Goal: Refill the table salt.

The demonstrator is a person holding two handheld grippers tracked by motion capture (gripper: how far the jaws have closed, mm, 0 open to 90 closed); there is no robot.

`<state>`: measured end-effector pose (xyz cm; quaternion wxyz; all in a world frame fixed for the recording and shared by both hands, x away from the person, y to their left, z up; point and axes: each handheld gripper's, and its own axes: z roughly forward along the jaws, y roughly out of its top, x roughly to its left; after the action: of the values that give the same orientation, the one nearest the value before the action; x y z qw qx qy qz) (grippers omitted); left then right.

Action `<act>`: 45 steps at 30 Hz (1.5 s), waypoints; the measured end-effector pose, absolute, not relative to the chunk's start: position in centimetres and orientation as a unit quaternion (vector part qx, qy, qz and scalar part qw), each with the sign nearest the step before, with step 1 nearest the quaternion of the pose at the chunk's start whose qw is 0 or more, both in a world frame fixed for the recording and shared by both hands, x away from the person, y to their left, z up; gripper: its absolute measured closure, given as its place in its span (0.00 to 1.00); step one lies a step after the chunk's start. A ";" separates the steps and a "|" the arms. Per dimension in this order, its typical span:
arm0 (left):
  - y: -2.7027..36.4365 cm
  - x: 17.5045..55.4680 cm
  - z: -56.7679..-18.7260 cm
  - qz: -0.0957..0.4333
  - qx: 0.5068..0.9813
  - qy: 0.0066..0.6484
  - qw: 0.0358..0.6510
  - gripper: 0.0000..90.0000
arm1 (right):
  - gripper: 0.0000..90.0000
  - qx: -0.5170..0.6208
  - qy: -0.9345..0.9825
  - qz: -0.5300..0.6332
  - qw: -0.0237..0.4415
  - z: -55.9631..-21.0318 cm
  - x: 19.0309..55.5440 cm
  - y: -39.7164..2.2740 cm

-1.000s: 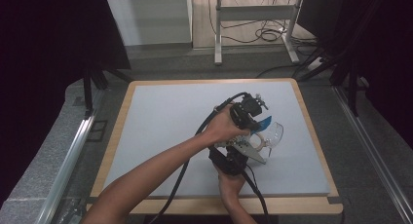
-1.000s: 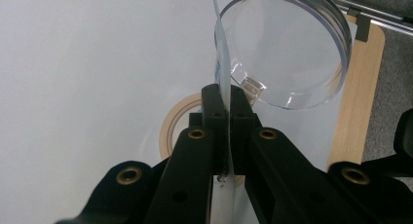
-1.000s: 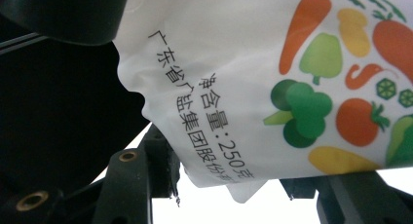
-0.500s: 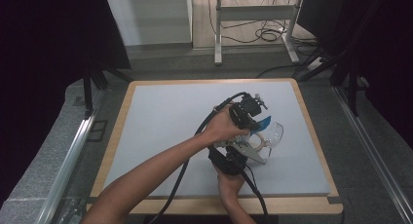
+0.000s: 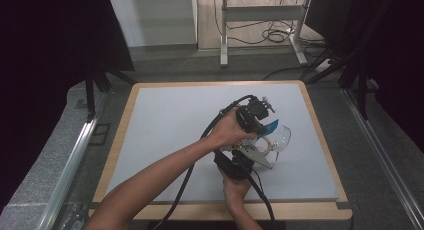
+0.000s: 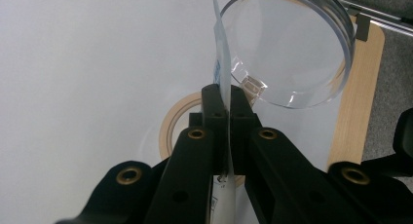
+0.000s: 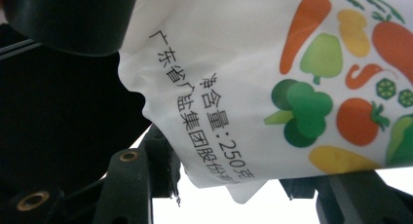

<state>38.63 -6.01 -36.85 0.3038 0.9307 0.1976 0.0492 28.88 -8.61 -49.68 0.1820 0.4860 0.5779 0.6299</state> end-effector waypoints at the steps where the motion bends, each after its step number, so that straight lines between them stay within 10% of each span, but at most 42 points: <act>1: -6.0 38.6 -36.9 0.049 0.931 0.197 0.303 1.00 | 0.56 0.487 0.577 0.630 0.183 -49.7 28.9 -8.6; 45: -6.0 38.8 -37.0 0.044 0.931 0.198 0.305 1.00 | 0.56 0.489 0.576 0.628 0.186 -49.7 29.1 -8.5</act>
<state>38.79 -5.96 -36.96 0.3047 0.9306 0.1982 0.0435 29.06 -8.54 -49.72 0.1863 0.4891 0.5756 0.6283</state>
